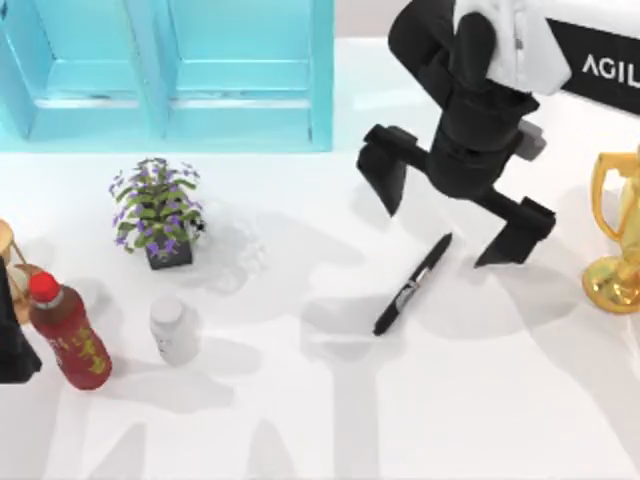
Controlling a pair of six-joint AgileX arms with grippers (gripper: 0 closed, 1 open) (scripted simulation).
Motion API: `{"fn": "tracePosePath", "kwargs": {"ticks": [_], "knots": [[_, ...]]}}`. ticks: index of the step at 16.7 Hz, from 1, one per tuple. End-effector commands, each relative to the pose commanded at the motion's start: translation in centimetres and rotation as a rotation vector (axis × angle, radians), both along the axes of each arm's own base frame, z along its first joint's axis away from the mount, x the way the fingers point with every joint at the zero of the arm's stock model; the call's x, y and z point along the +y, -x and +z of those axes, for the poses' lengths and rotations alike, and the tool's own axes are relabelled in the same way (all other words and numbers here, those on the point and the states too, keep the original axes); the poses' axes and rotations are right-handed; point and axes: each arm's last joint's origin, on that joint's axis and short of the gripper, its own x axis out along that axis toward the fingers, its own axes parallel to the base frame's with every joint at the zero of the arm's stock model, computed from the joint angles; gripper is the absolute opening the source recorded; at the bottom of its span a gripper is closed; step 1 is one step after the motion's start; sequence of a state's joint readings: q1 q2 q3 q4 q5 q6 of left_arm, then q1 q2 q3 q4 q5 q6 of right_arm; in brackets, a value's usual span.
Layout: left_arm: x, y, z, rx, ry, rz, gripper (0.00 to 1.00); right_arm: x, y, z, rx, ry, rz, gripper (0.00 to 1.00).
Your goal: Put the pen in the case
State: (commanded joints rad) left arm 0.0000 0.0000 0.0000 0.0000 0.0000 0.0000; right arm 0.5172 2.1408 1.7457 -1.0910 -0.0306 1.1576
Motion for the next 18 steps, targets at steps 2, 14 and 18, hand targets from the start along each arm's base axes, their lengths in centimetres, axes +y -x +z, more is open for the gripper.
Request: {"fn": "tracePosePath", "kwargs": {"ticks": [2, 14, 18], "knots": [[0.0, 0.0, 0.0, 0.000, 0.000, 0.000, 1.00, 0.2, -0.1, -1.3, 0.005, 0.002, 0.003, 1.00], [0.0, 0.0, 0.0, 0.000, 0.000, 0.000, 1.00, 0.9, -0.5, -9.8, 0.001, 0.000, 0.004, 1.00], [0.0, 0.0, 0.0, 0.000, 0.000, 0.000, 1.00, 0.9, -0.5, -9.8, 0.001, 0.000, 0.004, 0.70]]}}
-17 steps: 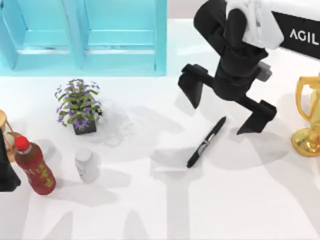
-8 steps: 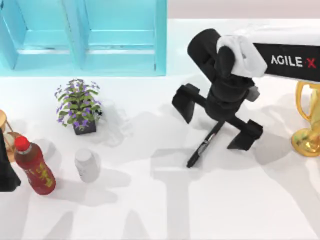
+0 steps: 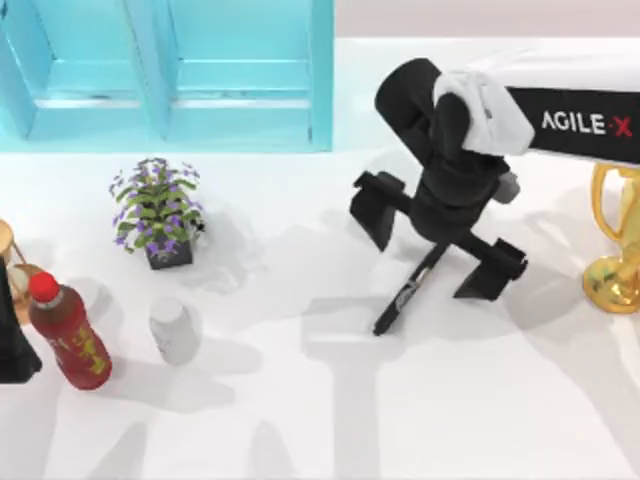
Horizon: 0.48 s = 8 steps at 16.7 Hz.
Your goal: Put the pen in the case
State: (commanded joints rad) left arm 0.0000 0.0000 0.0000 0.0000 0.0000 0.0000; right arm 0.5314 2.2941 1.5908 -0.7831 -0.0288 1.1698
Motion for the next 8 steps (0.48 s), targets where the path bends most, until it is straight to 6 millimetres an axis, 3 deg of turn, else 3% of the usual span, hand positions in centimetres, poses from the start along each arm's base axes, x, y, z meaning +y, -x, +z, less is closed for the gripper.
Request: {"fn": "tracePosePath", "kwargs": {"ticks": [8], "knots": [[0.00, 0.00, 0.00, 0.000, 0.000, 0.000, 1.00, 0.00, 0.00, 0.00, 0.000, 0.000, 0.000, 0.10]]}}
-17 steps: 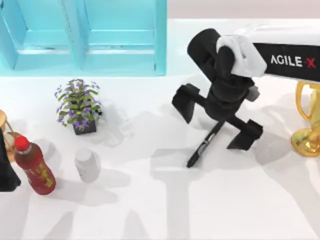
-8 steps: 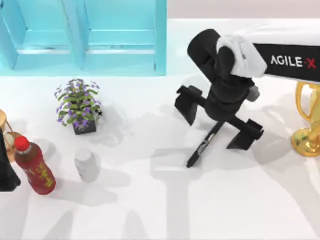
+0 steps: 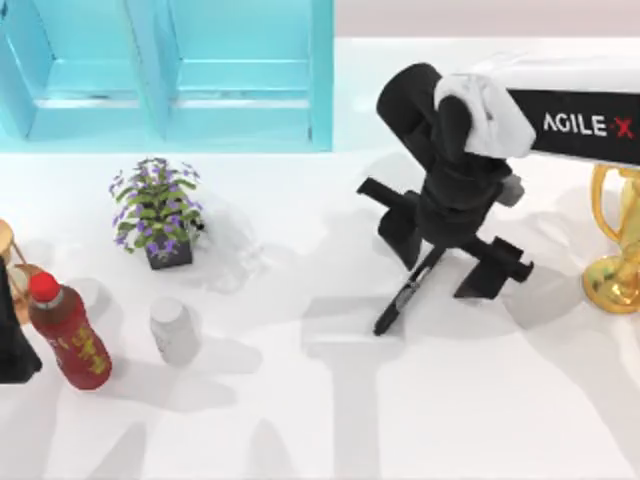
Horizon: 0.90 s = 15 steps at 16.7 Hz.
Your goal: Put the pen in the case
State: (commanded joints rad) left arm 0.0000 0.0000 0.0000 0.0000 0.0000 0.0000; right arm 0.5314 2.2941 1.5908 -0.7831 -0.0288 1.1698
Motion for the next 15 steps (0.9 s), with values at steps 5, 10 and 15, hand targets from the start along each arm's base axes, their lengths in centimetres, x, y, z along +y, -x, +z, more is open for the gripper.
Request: {"fn": "tracePosePath", "kwargs": {"ticks": [5, 10, 15], "knots": [[0.0, 0.0, 0.0, 0.000, 0.000, 0.000, 1.00, 0.0, 0.0, 0.0, 0.000, 0.000, 0.000, 0.00], [0.0, 0.0, 0.0, 0.000, 0.000, 0.000, 1.00, -0.8, 0.5, 3.0, -0.012, 0.033, 0.028, 0.00], [0.0, 0.0, 0.0, 0.000, 0.000, 0.000, 1.00, -0.5, 0.1, 6.3, -0.021, 0.027, 0.021, 0.00]]}}
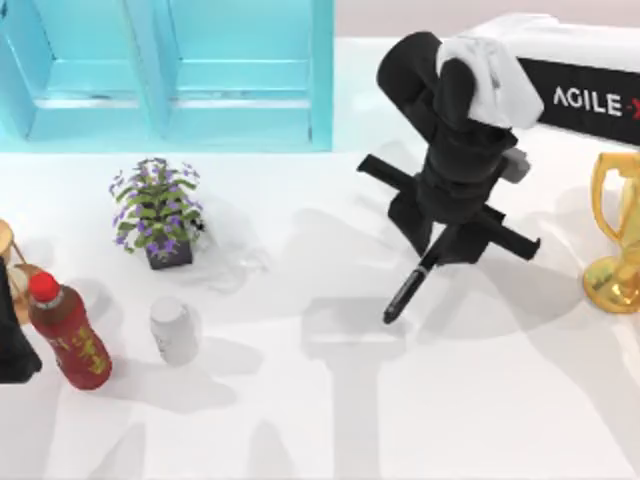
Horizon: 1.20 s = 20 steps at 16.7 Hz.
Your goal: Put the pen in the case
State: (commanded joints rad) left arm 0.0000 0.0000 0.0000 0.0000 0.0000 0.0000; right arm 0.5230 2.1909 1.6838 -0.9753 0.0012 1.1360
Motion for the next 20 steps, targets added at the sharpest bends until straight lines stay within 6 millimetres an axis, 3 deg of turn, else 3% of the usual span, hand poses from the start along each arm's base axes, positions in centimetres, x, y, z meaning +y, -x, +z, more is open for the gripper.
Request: {"fn": "tracePosePath", "kwargs": {"ticks": [6, 12, 14, 17, 20], "knots": [[0.0, 0.0, 0.0, 0.000, 0.000, 0.000, 1.00, -0.2, 0.4, 6.1, 0.016, 0.010, 0.006, 0.00], [0.0, 0.0, 0.0, 0.000, 0.000, 0.000, 1.00, -0.2, 0.5, 6.5, 0.011, 0.006, 0.006, 0.00], [0.0, 0.0, 0.0, 0.000, 0.000, 0.000, 1.00, -0.6, 0.0, 8.2, -0.048, -0.032, 0.000, 0.00], [0.0, 0.0, 0.0, 0.000, 0.000, 0.000, 1.00, -3.3, -1.2, 12.9, -0.219, -0.122, -0.040, 0.00], [0.0, 0.0, 0.0, 0.000, 0.000, 0.000, 1.00, -9.1, -2.9, 16.5, -0.360, -0.144, -0.149, 0.00]]}}
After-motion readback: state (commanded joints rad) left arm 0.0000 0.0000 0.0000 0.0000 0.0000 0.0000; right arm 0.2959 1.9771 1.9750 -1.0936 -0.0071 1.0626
